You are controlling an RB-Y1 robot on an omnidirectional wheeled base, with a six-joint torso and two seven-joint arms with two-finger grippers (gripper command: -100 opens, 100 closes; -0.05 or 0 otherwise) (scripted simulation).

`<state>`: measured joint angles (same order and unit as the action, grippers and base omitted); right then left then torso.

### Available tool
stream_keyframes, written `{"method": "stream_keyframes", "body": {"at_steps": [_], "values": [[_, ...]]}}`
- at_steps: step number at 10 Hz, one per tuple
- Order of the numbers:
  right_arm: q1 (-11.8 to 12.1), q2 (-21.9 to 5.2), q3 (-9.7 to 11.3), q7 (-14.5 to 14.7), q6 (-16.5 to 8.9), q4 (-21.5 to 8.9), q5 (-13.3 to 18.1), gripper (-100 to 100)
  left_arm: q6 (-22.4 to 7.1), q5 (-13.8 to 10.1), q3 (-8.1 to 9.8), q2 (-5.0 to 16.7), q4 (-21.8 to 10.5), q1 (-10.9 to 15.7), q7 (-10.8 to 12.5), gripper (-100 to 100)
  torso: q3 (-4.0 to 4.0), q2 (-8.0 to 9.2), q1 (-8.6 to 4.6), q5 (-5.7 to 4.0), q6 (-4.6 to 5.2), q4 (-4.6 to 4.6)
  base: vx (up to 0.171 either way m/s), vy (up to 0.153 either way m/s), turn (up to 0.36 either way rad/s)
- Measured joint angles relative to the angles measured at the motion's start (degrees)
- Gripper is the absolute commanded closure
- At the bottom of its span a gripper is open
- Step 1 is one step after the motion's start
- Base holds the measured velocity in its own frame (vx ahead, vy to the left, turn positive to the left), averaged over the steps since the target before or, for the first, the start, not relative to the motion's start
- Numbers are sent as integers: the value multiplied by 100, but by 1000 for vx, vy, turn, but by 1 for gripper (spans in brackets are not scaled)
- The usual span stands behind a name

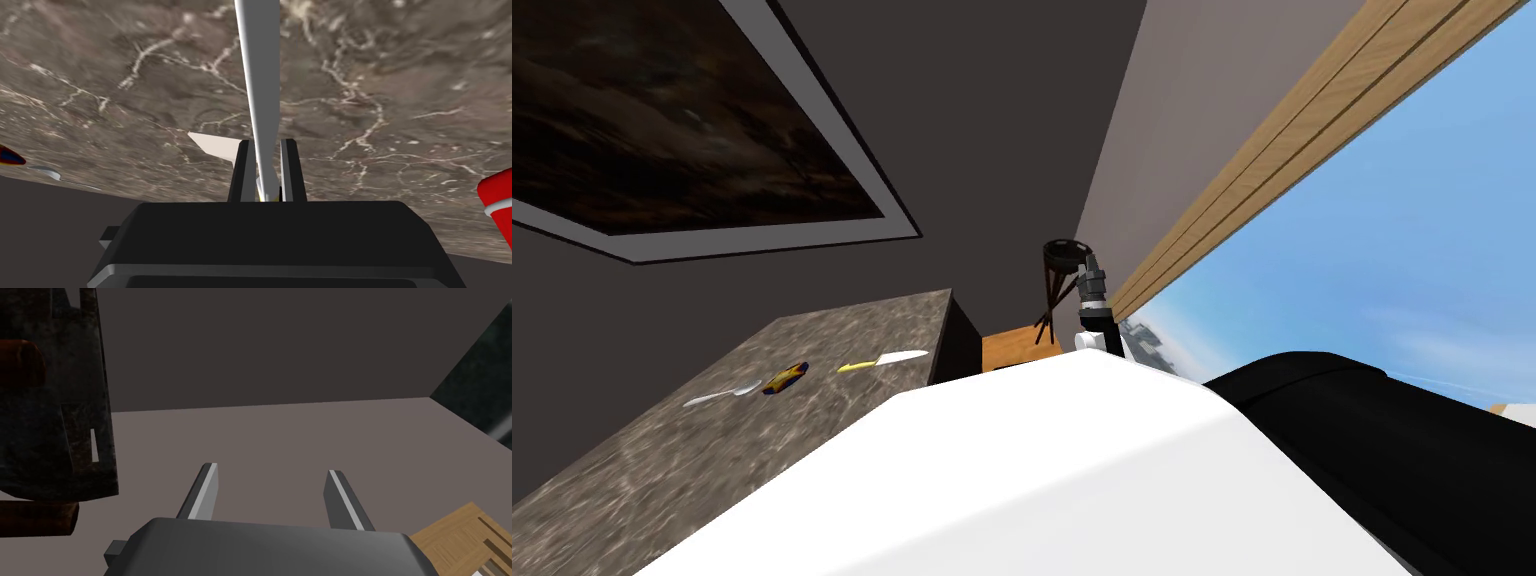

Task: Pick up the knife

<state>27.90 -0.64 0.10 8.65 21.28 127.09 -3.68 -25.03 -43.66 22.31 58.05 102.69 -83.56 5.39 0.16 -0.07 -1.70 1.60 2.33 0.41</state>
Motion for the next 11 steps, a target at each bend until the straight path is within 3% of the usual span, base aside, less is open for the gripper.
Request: {"method": "stream_keyframes", "body": {"at_steps": [2, 3, 5, 8, 9, 11], "values": [[3, -1, -1, 0, 0, 0, 0, 0, 291, 116, -102, 8, 323, -326, 36, 100, -20, -37, 10, 5, -8, -7, 179, 10, 188], [1, 0, 0, 0, 0, 0, 0, 0, 446, 119, -113, 12, 388, -515, 39, 100, -14, -24, -3, 1, -1, -6, 48, -15, -13], [4, -1, -2, 0, 0, 0, 0, 0, 734, 142, -182, 95, 515, -769, 58, 100, -14, -29, 4, 6, -19, -5, 223, 20, 344], [4, -1, -2, 0, 0, 0, 0, 0, 1305, 258, -298, 85, 918, -1420, 87, 100, -28, -53, -2, 6, -12, -10, 202, 2, 205], [3, -1, -1, 0, 0, 0, 0, 0, 1504, 315, -404, 84, 1016, -1572, 92, 100, -33, -57, 2, 5, -8, -13, 84, 13, 36], [-1, 0, 0, 0, 0, 0, 0, 0, 1763, 325, -382, 98, 1148, -1893, 118, 100, 3, 8, 21, 6, 0, 0, 4, 7, -26]]}}
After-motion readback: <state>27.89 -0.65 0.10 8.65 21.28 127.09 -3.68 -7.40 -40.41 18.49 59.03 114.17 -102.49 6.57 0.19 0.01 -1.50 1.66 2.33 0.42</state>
